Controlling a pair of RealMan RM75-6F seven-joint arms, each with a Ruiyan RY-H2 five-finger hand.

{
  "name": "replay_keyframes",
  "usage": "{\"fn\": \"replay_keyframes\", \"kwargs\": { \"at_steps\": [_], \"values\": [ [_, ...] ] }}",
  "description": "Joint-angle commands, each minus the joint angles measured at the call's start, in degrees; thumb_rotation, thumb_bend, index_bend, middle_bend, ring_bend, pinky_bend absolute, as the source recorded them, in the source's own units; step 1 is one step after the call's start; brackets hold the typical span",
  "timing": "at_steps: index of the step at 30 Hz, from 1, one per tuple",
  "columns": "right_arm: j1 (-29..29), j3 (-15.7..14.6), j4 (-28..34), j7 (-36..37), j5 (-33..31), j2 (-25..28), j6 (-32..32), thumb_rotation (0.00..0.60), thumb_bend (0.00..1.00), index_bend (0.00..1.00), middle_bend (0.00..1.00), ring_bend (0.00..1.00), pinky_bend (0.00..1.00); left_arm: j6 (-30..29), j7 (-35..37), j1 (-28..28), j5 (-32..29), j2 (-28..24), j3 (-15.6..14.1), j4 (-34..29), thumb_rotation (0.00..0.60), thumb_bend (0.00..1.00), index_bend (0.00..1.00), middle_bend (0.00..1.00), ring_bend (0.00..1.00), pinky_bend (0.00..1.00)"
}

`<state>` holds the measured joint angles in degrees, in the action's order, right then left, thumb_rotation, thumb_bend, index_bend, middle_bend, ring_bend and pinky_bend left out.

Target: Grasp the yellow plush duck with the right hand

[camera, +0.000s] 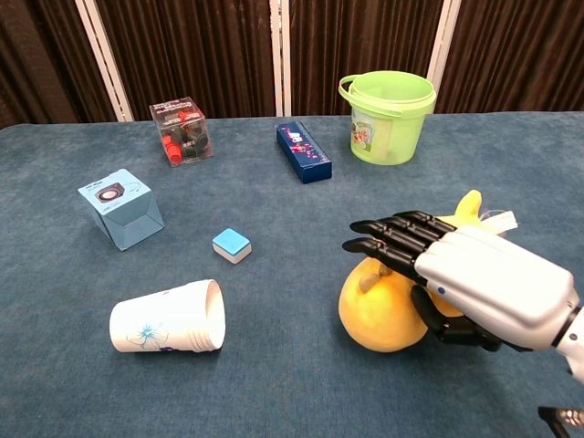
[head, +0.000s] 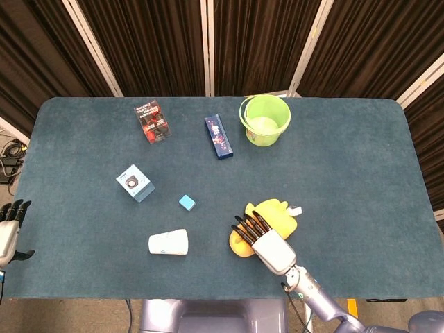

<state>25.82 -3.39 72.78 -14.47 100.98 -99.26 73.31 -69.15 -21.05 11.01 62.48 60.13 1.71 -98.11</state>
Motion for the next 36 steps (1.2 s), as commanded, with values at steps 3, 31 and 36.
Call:
{"fn": "replay_keyframes", "kwargs": {
  "at_steps": [3,31,36],
  "values": [
    [0.65,1.05,-1.02,-1.0,-2.13,-0.61,-2.58,0.6,1.0,0.0,0.0,0.0,0.0,0.32,0.22,0.15,-0.22,-0.06,-0.11,0.0,0.6,0.15,0.0,0.0,0.0,0.0],
    [0.84,3.59,-1.67,-0.47,-8.94,1.31,-5.37,0.6,0.99,0.0,0.0,0.0,0.0,-1.57,0.22,0.2,0.7,-0.16,-0.57,-0.82,0.6,0.15,0.0,0.0,0.0,0.0],
    [-0.02,1.17,-0.32,0.39,-6.29,0.86,-3.47,0.6,0.98,0.0,0.0,0.0,0.0,-4.76,2.9,-0.82,4.92,0.38,-0.56,-0.1,0.6,0.15,0.0,0.0,0.0,0.0]
  ]
}}
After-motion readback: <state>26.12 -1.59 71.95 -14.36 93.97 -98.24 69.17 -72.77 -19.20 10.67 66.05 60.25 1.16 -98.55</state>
